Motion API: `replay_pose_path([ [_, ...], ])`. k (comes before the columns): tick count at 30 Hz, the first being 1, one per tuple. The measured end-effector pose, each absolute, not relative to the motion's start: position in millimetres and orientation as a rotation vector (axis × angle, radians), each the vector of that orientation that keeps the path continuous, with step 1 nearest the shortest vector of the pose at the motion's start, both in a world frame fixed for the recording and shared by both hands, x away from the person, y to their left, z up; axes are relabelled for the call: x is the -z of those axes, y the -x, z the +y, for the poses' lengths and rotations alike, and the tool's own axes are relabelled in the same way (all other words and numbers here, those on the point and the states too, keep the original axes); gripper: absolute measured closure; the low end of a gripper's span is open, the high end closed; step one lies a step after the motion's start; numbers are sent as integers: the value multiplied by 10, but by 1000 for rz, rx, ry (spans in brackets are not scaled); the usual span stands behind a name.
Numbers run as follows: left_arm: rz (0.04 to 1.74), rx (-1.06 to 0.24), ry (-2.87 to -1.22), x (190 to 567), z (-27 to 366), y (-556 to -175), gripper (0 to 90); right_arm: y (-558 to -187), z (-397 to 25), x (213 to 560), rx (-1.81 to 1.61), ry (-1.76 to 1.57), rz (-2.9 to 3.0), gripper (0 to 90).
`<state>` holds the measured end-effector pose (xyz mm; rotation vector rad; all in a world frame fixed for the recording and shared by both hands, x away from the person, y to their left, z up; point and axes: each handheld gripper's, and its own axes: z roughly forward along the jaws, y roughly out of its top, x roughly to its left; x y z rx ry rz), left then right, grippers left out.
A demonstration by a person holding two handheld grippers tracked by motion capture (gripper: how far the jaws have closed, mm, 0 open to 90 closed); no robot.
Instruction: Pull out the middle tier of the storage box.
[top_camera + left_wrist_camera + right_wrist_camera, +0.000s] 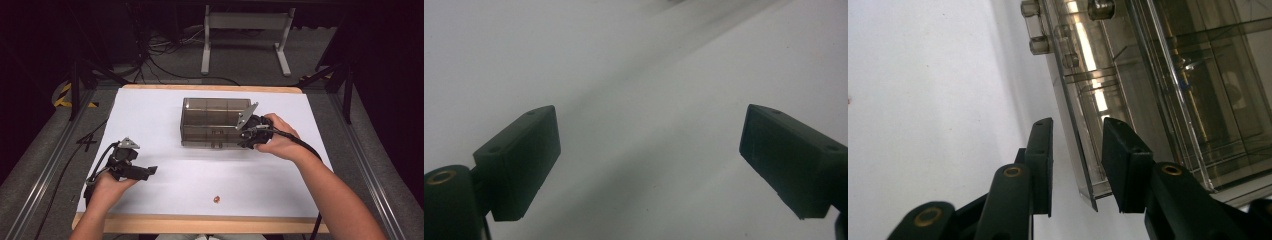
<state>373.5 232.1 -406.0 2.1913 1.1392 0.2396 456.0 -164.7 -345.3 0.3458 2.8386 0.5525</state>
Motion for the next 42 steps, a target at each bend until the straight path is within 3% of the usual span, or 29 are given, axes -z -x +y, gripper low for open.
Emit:
replay_pose_path([
  [19, 1139, -239, -2196, 4062, 2322, -3737, 101, -4729, -1631, 3628, -466, -368, 2920, 727],
  [42, 1137, -244, -2196, 4063, 2313, -3733, 98, -4646, -1533, 3650, -325, -282, 2962, 834],
])
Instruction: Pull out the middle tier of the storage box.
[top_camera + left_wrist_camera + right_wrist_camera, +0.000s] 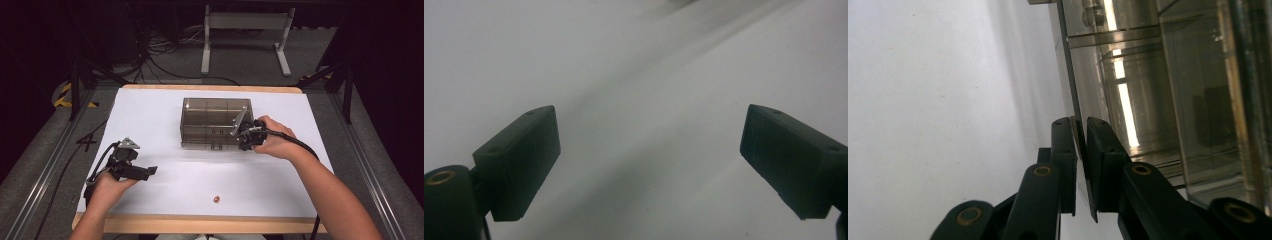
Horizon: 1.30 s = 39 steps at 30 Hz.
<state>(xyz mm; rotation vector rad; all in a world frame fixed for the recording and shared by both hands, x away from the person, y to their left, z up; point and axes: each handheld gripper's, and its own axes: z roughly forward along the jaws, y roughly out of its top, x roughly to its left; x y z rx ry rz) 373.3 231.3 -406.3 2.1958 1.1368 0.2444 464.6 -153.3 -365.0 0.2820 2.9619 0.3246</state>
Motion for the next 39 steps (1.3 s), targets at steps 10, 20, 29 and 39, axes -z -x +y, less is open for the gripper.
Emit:
replay_pose_path([
  [10, 1136, -244, -2197, 4064, 2309, -3732, 98, -4539, -1510, 3644, -310, -236, 2980, 852],
  [20, 1135, -239, -2199, 4061, 2307, -3729, 98, -4434, -1495, 3626, -296, -172, 3002, 866],
  [29, 1133, -239, -2201, 4067, 2302, -3732, 98, -4393, -1524, 3628, -285, -147, 3012, 865],
  [39, 1135, -238, -2199, 4068, 2303, -3733, 98, -4355, -1511, 3657, -267, -121, 3013, 871],
])
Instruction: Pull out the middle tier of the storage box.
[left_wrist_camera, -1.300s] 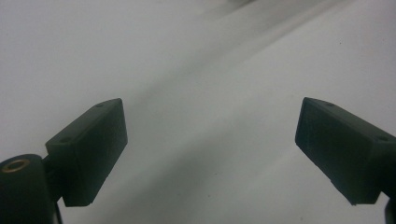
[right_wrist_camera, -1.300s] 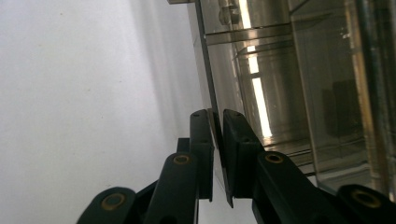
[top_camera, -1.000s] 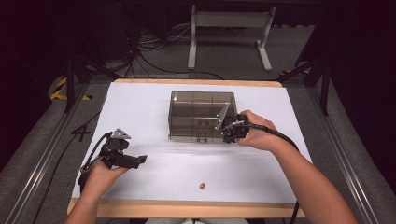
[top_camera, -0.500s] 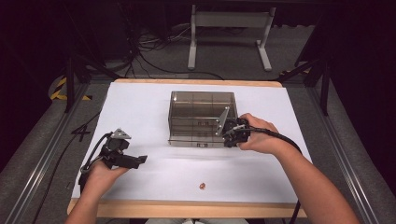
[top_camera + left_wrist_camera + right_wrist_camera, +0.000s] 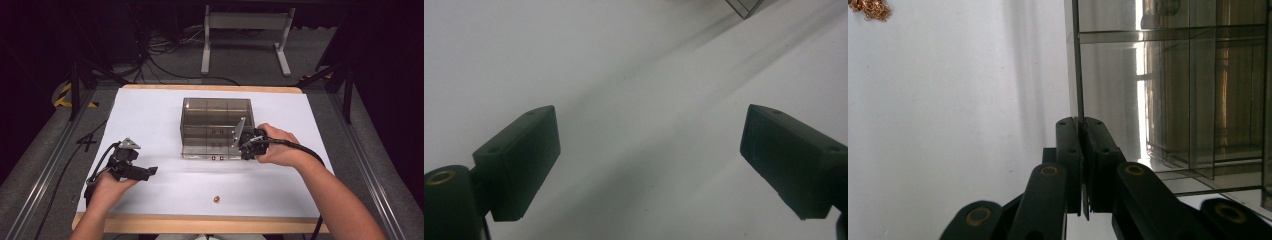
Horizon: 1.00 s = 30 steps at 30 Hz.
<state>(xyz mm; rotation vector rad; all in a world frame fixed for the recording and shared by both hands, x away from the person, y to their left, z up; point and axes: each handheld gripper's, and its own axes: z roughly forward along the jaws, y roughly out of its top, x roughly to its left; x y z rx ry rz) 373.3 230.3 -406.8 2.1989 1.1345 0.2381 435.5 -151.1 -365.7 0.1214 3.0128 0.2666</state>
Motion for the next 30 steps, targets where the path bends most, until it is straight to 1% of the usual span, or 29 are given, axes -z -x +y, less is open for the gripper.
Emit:
replay_pose_path([
  [20, 1134, -236, -2202, 4070, 2300, -3733, 98, -4339, -1513, 3698, -250, -134, 3002, 870],
  [28, 1134, -239, -2204, 4070, 2298, -3733, 98, -4323, -1533, 3625, -280, -142, 2973, 816],
  [30, 1134, -235, -2206, 4071, 2296, -3734, 98, -4314, -1545, 3590, -297, -157, 2974, 814],
])
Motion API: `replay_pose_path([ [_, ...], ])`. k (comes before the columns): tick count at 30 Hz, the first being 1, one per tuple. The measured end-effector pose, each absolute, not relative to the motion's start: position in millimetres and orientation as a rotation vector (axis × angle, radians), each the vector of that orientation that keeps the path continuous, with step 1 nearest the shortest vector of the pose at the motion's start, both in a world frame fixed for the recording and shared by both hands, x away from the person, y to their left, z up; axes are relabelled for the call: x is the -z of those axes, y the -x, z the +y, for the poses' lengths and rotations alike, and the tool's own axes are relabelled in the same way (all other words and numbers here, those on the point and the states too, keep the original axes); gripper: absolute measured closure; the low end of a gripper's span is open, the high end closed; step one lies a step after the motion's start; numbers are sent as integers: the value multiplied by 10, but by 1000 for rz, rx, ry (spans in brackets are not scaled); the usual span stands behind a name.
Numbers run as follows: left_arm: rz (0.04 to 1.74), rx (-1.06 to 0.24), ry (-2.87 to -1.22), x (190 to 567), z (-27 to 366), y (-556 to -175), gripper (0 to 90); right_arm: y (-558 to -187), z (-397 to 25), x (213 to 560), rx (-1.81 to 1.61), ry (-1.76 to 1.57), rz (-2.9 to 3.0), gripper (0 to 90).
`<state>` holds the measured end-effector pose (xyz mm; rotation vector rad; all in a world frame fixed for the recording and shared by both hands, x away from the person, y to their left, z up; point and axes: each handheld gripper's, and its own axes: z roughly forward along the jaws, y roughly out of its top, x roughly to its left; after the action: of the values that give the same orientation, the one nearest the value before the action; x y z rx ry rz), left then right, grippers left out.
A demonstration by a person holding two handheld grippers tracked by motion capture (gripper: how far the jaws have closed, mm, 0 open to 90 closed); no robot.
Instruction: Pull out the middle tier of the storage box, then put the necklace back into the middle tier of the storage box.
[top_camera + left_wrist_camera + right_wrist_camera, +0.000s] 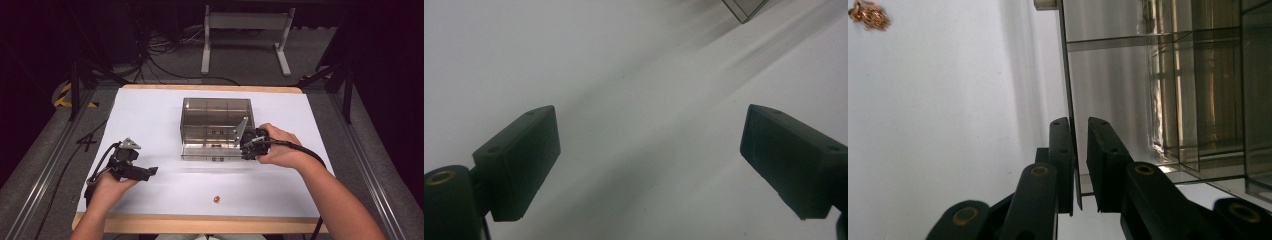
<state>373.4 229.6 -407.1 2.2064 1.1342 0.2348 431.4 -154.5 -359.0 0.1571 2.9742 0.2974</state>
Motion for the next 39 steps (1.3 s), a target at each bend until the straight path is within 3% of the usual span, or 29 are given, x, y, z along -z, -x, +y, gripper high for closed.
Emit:
replay_pose_path([
  [18, 1136, -238, -2207, 4072, 2293, -3728, 98, -4173, -1653, 3317, -433, -310, 2917, 797],
  [39, 1137, -237, -2212, 4076, 2287, -3725, 99, -3941, -1677, 3356, -622, -426, 2874, 776],
])
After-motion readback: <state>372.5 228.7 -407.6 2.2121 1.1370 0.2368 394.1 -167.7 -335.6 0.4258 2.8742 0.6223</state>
